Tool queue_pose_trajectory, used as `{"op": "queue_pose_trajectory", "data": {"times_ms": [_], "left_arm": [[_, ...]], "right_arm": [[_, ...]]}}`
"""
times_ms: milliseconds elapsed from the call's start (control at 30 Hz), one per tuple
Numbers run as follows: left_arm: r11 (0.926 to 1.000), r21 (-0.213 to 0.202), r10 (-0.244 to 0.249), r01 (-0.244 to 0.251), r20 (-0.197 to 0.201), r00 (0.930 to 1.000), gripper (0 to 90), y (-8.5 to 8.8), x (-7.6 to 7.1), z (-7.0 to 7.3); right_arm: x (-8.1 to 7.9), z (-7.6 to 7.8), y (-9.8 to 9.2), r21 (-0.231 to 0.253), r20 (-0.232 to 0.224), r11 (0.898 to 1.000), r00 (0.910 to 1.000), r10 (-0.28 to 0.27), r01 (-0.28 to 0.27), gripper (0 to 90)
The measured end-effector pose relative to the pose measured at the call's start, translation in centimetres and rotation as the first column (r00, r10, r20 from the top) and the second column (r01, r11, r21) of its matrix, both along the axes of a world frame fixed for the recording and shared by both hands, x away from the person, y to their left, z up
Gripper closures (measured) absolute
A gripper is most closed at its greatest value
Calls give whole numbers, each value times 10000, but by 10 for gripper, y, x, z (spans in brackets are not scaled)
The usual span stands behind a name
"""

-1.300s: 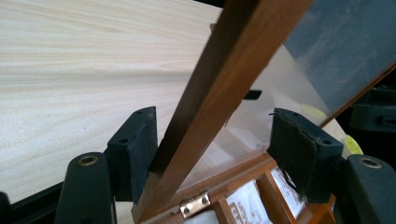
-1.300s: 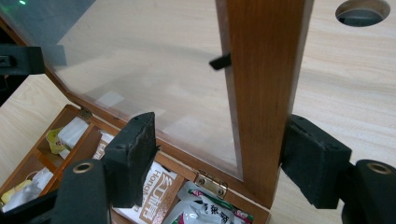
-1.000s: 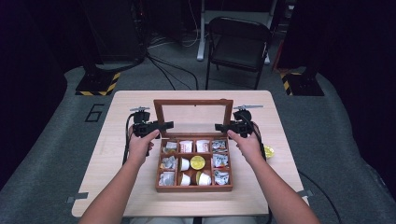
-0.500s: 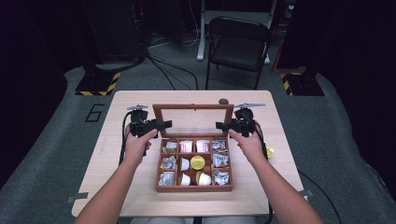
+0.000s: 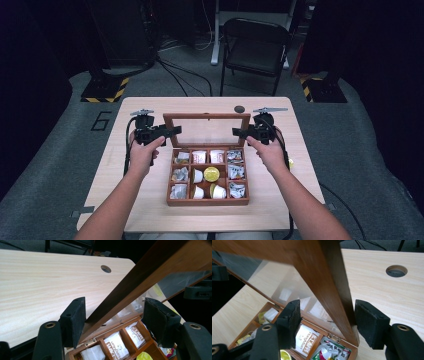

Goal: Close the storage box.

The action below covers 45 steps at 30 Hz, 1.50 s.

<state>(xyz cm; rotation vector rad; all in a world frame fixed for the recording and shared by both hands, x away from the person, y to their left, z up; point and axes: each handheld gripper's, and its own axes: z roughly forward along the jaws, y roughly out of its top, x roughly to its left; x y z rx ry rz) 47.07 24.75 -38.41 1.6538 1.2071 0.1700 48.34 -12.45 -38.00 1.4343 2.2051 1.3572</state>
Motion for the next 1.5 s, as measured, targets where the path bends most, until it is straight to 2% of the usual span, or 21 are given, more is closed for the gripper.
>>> {"op": "queue_pose_trajectory", "data": {"times_ms": [100, 200, 233, 300, 367, 400, 533, 633, 833, 1000, 1267, 1300, 1433, 1500], "left_arm": [[10000, 25, 70, -70, 89, 9999, 360, 0, -3, 5], [9999, 79, 70, -70, 1, 10000, 366, 0, -5, 7], [9998, 188, -1, -1, 80, 10000, 371, 1, -5, 8], [9999, 26, 121, -122, 47, 9999, 376, 1, -7, 9], [9998, 197, -11, 7, 229, 9997, 377, 3, -7, 12], [9999, 9, 111, -111, 121, 9999, 378, 2, -9, 13], [9999, 96, 102, -104, 249, 9996, 381, 1, -11, 18], [9997, 192, 132, -138, 333, 9994, 385, 1, -14, 22], [9997, 215, 141, -150, 385, 9992, 385, 1, -17, 24], [9990, 429, 115, -144, 665, 9977, 402, 3, -21, 29], [9979, 648, 12, -56, 665, 9978, 420, 3, -27, 31], [9969, 784, -50, -8, 741, 9972, 420, 3, -28, 31], [9978, 659, 56, -101, 681, 9977, 420, 2, -32, 29], [9962, 871, -67, 2, 742, 9972, 420, 2, -33, 30]], "right_arm": [[-2, 5, -2, -74, 208, 9999, 9997, 103, -102, 402], [-2, 6, -2, -210, 321, 9996, 9992, 218, -211, 405], [-2, 6, -2, -215, 309, 9995, 9992, 246, -239, 405], [-3, 7, -2, -197, 309, 9995, 9992, 269, -263, 405], [-4, 8, -2, -189, 292, 9995, 9992, 272, -267, 407], [-5, 10, -3, -182, 321, 9995, 9992, 253, -248, 407], [-8, 16, -5, -66, 392, 9997, 9990, 225, -223, 411], [-12, 20, -6, -159, 502, 9996, 9985, 229, -221, 422], [-16, 28, -7, -299, 765, 9991, 9966, 318, -295, 436], [-18, 32, -7, -284, 827, 9990, 9959, 354, -331, 444], [-25, 35, -5, -527, 1039, 9981, 9939, 370, -316, 454], [-26, 35, -5, -549, 1058, 9979, 9936, 398, -342, 454], [-30, 36, -7, -481, 1093, 9981, 9931, 433, -382, 457], [-32, 36, -8, -486, 1121, 9980, 9927, 454, -402, 459]]}}
